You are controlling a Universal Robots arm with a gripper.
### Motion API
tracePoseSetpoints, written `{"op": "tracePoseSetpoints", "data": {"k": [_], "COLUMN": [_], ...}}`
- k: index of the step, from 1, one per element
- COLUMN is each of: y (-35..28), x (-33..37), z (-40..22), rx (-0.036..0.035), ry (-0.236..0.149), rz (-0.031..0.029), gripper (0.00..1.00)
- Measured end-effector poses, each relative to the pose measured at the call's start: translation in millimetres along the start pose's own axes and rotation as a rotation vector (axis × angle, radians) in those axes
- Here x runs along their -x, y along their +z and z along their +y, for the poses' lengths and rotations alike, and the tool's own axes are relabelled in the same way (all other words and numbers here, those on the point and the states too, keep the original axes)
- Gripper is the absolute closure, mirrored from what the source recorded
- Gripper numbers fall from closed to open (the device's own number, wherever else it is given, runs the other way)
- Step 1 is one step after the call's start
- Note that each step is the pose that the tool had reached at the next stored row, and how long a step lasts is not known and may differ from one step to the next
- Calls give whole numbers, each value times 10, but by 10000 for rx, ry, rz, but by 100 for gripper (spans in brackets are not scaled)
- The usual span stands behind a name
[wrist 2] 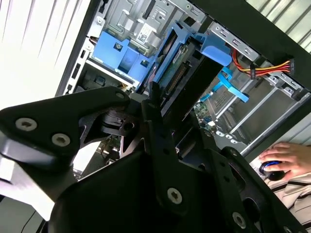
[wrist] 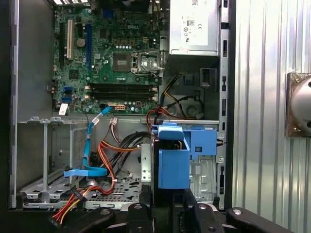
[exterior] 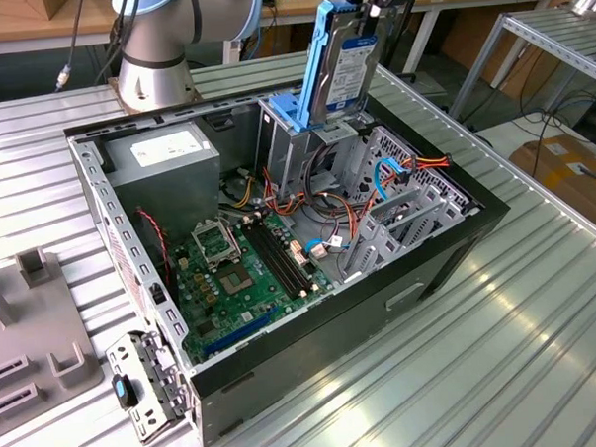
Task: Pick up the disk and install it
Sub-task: 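Pick up the disk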
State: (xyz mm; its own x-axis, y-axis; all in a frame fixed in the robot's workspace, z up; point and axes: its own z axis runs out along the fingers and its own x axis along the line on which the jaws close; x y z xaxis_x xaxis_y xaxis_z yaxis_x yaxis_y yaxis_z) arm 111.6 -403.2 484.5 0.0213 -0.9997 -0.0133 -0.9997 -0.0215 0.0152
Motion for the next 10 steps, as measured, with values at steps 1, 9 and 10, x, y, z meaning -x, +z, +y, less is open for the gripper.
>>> {"op": "tracePoseSetpoints", "data": {"k": [1, 9, 10], "y": [0, -2, -3], "x": [-12, -155, -186], "z": [0, 3, 4], "rx": [0, 1, 2], "ry": [0, 1, 1], "rz": [6, 63, 74], "gripper": [65, 65, 65]}}
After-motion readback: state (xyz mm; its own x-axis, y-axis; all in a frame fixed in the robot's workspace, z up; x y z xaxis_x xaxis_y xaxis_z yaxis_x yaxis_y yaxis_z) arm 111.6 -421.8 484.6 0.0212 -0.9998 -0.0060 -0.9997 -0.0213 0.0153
